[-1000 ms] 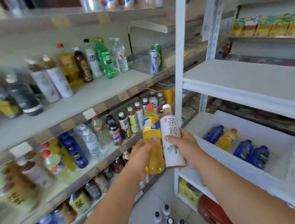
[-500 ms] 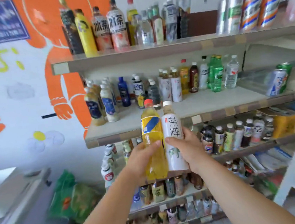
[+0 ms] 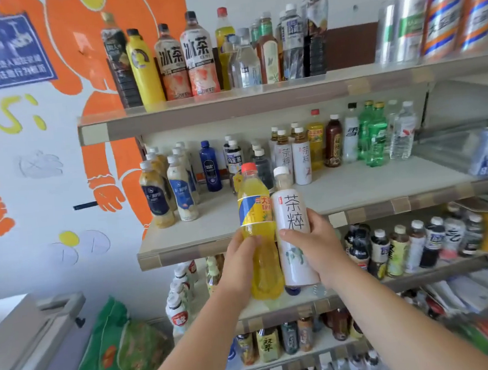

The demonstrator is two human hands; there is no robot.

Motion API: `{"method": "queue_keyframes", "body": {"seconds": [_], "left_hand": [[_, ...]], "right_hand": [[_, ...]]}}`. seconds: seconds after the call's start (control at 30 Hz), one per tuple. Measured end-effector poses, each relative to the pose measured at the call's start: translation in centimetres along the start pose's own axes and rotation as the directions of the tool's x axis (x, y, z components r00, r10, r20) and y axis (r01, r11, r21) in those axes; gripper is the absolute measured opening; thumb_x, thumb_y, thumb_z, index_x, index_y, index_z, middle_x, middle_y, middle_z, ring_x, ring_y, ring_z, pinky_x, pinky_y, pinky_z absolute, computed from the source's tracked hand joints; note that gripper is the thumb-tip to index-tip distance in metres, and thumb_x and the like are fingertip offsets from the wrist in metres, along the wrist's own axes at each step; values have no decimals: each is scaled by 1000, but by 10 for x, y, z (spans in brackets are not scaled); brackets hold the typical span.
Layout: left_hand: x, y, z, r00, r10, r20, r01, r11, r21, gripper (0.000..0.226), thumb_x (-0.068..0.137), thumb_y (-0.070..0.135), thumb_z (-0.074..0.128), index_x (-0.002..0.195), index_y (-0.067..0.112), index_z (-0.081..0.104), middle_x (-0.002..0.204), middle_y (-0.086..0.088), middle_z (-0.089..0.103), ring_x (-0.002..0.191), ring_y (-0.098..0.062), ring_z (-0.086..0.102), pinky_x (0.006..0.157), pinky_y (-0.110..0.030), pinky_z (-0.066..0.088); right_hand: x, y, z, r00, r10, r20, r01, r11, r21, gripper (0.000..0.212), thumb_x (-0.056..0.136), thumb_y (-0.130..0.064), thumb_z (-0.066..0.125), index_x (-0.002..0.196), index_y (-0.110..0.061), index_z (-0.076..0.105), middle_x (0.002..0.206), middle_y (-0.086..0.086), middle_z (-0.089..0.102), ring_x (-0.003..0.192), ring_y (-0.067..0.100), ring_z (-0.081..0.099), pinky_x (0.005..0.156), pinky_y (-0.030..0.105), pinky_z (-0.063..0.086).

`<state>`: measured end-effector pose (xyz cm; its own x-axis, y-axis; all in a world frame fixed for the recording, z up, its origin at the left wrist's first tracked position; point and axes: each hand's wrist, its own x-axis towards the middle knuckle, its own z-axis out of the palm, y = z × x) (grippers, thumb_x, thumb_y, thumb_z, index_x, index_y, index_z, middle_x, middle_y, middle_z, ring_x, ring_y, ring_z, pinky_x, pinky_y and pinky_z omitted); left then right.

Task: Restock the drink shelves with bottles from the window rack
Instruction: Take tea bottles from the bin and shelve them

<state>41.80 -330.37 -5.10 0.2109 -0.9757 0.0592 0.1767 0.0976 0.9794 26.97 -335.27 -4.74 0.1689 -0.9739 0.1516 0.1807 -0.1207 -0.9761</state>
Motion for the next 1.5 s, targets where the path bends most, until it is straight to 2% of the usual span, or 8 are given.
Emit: {"method": "queue_keyframes", "body": {"seconds": [0.1,0.17,0.4,0.57,0.8,0.9,1.1,1.5], "left_hand": [[23,-3,22,999,-12,48,9,997,74,64,68,45,83,121,20,57,112,-7,74,101,-25,73,90,-49,57],[40,-5,36,998,-10,56,6,996,88,82,54,46,90,123,19,56,115,-9,73,103,-28,72,93,-55,55],[92,-12,79,997,37,71,-44,993,111,22,85,23,77,104,15,73,95,-8,78,92,-30,75,81,-42,61],[148,-19,111,991,106,86,-119,978,170,27,84,24,79,108,13,71,95,-6,78,90,-27,75,78,-42,62],[248,-30,158,944,228,237,-287,923,256,30,92,16,70,119,20,60,99,15,71,83,11,66,68,-9,52],[294,-40,180,925,269,269,-343,895,285,36,93,14,68,126,20,55,110,14,68,94,12,63,86,-18,53],[372,-64,223,924,312,221,-376,848,374,43,94,15,63,135,18,48,125,1,63,115,-16,59,103,-36,46],[445,-102,249,921,378,100,-386,842,376,47,87,22,60,130,27,44,123,-3,61,117,-22,59,102,-50,48]], "right_hand": [[21,-2,-19,999,1,-33,-2,999,-33,34,77,-6,77,106,-18,67,91,9,76,81,27,74,70,43,61],[34,-5,-32,999,-13,-42,10,999,-52,38,69,-15,79,104,-21,67,92,8,76,85,29,74,74,47,62],[73,-12,-80,994,-38,-104,34,998,-47,34,74,-10,79,105,-17,68,91,11,76,82,29,74,70,44,62],[113,-12,-114,976,-67,-206,47,994,-97,31,77,-4,75,103,-20,69,91,10,76,79,27,74,69,44,62],[183,-11,-158,935,-102,-341,49,985,-163,30,83,-1,71,103,-21,67,88,2,76,77,20,73,61,33,56],[214,-13,-169,919,-112,-377,54,985,-161,30,82,0,72,101,-23,68,86,-1,76,74,17,73,61,31,56],[256,-14,-191,905,-132,-405,69,983,-167,29,81,0,74,98,-23,67,85,-1,75,72,15,73,58,29,55],[283,9,-194,938,-122,-325,73,984,-160,41,79,4,74,102,-28,67,88,-4,77,78,14,74,66,32,60]]}}
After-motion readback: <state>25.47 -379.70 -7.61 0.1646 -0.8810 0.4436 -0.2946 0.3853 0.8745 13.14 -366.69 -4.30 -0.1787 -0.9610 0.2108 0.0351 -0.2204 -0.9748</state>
